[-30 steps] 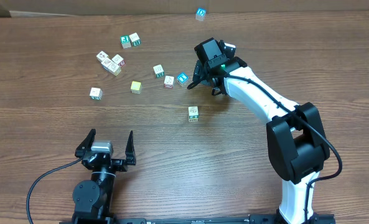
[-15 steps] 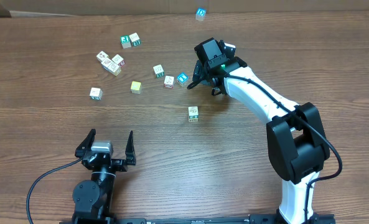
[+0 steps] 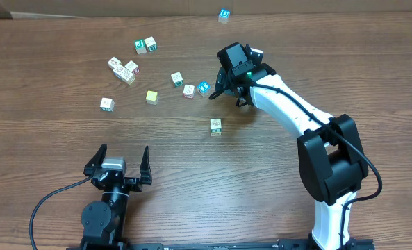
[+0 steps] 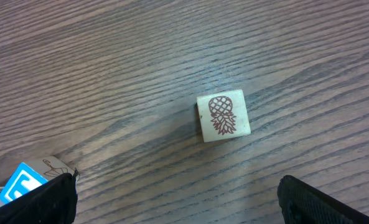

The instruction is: Form a tower

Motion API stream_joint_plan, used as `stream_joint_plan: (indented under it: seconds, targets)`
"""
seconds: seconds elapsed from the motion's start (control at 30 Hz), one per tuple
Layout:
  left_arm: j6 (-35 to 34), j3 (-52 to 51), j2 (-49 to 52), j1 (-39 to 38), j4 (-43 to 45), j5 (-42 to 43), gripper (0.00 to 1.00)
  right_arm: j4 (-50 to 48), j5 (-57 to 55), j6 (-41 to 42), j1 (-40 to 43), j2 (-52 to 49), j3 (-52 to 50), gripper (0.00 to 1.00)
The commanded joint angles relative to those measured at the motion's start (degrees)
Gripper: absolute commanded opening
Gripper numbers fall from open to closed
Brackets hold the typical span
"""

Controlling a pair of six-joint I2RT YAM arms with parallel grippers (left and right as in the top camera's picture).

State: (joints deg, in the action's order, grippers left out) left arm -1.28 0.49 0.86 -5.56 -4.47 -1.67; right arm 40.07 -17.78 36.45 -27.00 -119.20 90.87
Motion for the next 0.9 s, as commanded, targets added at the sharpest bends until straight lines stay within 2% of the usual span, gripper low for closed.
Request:
stream_joint_plan:
  seconds: [0.0,0.87]
  targets:
    - [0.92,-0.20,-0.61,0.39,0.13,0.46,1.00,-0.20,-0.02,0.44,0.13,2.19,1.46,1.00]
    - [0.90,-0.20,-0.61,0.39,0.13,0.44,1.00,-1.05,-0.15,0.44,0.13,2.19,1.46,1.00]
